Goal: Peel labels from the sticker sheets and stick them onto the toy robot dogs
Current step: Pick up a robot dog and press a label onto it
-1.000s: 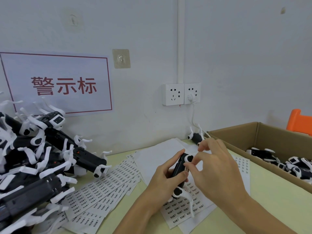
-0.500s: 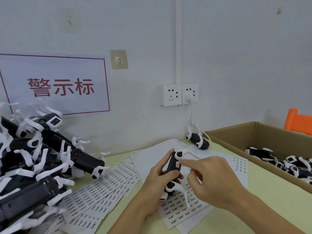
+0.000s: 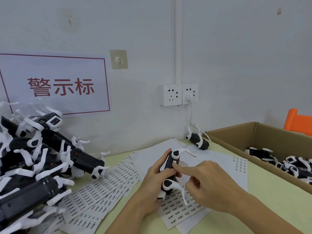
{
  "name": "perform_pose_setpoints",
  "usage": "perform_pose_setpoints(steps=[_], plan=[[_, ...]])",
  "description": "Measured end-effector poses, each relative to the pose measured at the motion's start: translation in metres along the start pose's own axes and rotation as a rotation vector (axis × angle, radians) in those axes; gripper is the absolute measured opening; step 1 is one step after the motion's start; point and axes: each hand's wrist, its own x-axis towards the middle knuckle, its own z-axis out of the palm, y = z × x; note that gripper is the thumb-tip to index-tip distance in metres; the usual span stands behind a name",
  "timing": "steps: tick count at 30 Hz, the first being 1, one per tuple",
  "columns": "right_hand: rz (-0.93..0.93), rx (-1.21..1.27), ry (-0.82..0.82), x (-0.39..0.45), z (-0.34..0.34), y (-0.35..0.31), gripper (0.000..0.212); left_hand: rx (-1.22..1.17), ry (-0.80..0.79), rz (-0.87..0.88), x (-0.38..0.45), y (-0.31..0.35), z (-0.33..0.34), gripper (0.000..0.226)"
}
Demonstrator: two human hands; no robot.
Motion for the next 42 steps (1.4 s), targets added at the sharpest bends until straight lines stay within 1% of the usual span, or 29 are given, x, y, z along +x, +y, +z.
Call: perform_pose_setpoints(steps=[3, 7, 10, 12, 14, 18, 23, 24, 26, 29, 31, 32, 34, 36, 37, 38, 40, 41, 42], plan=[[0.002, -0.015, -0.001, 0.000, -0.003, 0.000, 0.057, -0.007, -0.017, -0.004, 0.000, 0.001, 0.000, 0.066], [0.027, -0.037, 0.053, 0.000, -0.004, -0.001, 0.052, -0.021, -0.032, -0.001, -0.001, 0.003, 0.001, 0.066], [0.040, -0.055, 0.039, 0.001, 0.001, 0.000, 0.057, -0.049, -0.033, -0.008, -0.002, 0.002, 0.000, 0.063], [0.045, -0.013, 0.001, 0.001, 0.004, 0.001, 0.062, -0.076, -0.028, -0.011, -0.002, 0.002, -0.001, 0.060], [0.059, 0.065, -0.035, 0.000, 0.005, 0.002, 0.066, -0.103, -0.016, -0.020, -0.001, 0.002, -0.002, 0.062], [0.047, 0.136, -0.029, 0.001, 0.008, 0.006, 0.065, -0.142, -0.004, -0.024, -0.002, 0.003, -0.001, 0.062], [-0.009, 0.141, -0.037, 0.000, 0.012, 0.009, 0.062, -0.269, 0.033, -0.066, -0.004, 0.005, 0.001, 0.055], [-0.023, 0.116, -0.026, 0.000, 0.012, 0.008, 0.059, -0.311, 0.039, -0.074, -0.004, 0.006, 0.001, 0.053], [-0.032, 0.121, 0.038, 0.001, 0.012, 0.006, 0.051, -0.364, 0.060, -0.081, -0.004, 0.006, 0.001, 0.057], [-0.010, 0.271, 0.209, 0.002, 0.014, 0.003, 0.040, -0.399, 0.103, -0.057, -0.003, 0.005, 0.000, 0.060], [0.007, 0.313, 0.249, 0.002, 0.014, 0.002, 0.039, -0.366, 0.131, -0.042, -0.004, 0.005, 0.000, 0.056], [0.001, 0.304, 0.227, 0.001, 0.013, 0.002, 0.040, -0.344, 0.149, -0.042, -0.004, 0.006, 0.001, 0.056], [-0.015, 0.282, 0.127, 0.000, 0.015, 0.001, 0.050, -0.324, 0.200, -0.039, -0.004, 0.007, 0.001, 0.061], [-0.015, 0.231, 0.046, 0.001, 0.021, -0.002, 0.069, -0.317, 0.238, -0.021, -0.005, 0.008, 0.002, 0.067], [-0.010, 0.187, 0.031, 0.001, 0.025, -0.004, 0.078, -0.308, 0.251, -0.012, -0.005, 0.008, 0.003, 0.069], [0.000, 0.146, 0.036, 0.001, 0.029, -0.006, 0.082, -0.297, 0.262, -0.001, -0.005, 0.008, 0.003, 0.071], [0.040, 0.142, 0.112, 0.001, 0.033, -0.007, 0.077, -0.276, 0.288, 0.009, -0.005, 0.008, 0.005, 0.067], [0.072, 0.208, 0.162, 0.002, 0.033, -0.007, 0.068, -0.266, 0.300, 0.006, -0.004, 0.008, 0.006, 0.062], [0.117, 0.332, 0.207, 0.003, 0.032, -0.008, 0.057, -0.260, 0.308, -0.003, -0.003, 0.009, 0.007, 0.058]])
